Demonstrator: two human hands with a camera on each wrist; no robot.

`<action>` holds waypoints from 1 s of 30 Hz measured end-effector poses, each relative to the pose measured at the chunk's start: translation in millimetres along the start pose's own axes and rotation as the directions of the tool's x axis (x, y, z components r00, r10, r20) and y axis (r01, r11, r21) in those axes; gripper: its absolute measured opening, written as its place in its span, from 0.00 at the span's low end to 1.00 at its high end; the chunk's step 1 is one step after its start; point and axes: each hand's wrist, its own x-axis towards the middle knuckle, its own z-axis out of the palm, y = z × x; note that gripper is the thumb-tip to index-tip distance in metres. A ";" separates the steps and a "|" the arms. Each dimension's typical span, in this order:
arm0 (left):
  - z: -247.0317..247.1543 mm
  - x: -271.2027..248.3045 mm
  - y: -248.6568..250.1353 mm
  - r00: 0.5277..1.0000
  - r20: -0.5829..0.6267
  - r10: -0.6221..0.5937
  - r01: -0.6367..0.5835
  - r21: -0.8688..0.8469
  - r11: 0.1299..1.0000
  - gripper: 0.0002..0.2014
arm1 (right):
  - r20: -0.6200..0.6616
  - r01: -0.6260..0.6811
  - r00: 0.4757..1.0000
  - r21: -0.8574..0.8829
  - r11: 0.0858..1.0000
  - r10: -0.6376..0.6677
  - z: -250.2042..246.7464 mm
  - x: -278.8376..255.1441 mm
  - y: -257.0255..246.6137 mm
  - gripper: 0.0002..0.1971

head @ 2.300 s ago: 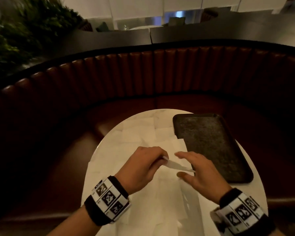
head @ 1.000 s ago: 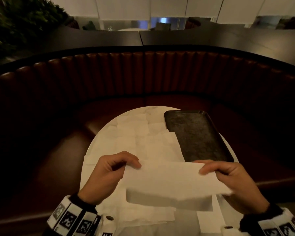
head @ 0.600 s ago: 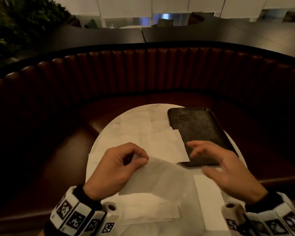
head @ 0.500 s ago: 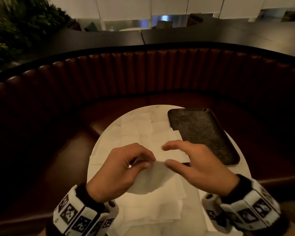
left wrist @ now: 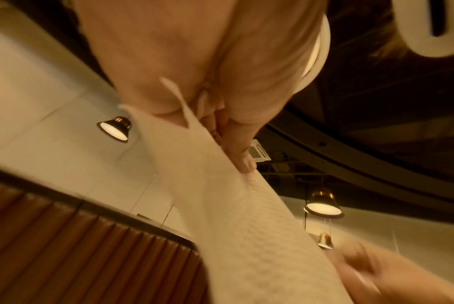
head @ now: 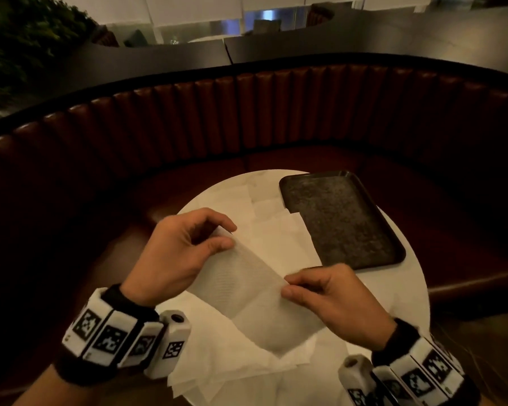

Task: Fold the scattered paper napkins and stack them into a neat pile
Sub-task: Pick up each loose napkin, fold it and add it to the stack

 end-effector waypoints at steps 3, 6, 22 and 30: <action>23.4 20.6 -15.4 0.994 0.068 -0.082 0.087 -0.062 0.994 0.05 | -0.052 -0.123 0.991 0.048 0.991 0.126 -6.1 -32.2 24.5 0.07; 83.6 43.8 -34.9 0.976 0.183 -0.121 0.130 -0.038 0.991 0.05 | -0.125 -0.294 0.940 0.179 0.939 0.318 -10.8 -61.5 66.8 0.05; 402.5 99.5 -102.3 0.737 0.646 -0.200 -0.124 0.420 0.899 0.05 | -0.322 -0.758 0.638 -0.103 0.644 0.699 -41.6 -112.5 275.1 0.07; 421.9 101.7 -108.5 0.744 0.650 -0.155 -0.241 0.477 0.845 0.06 | -0.306 -0.767 0.638 -0.164 0.620 0.707 -48.4 -101.9 282.8 0.07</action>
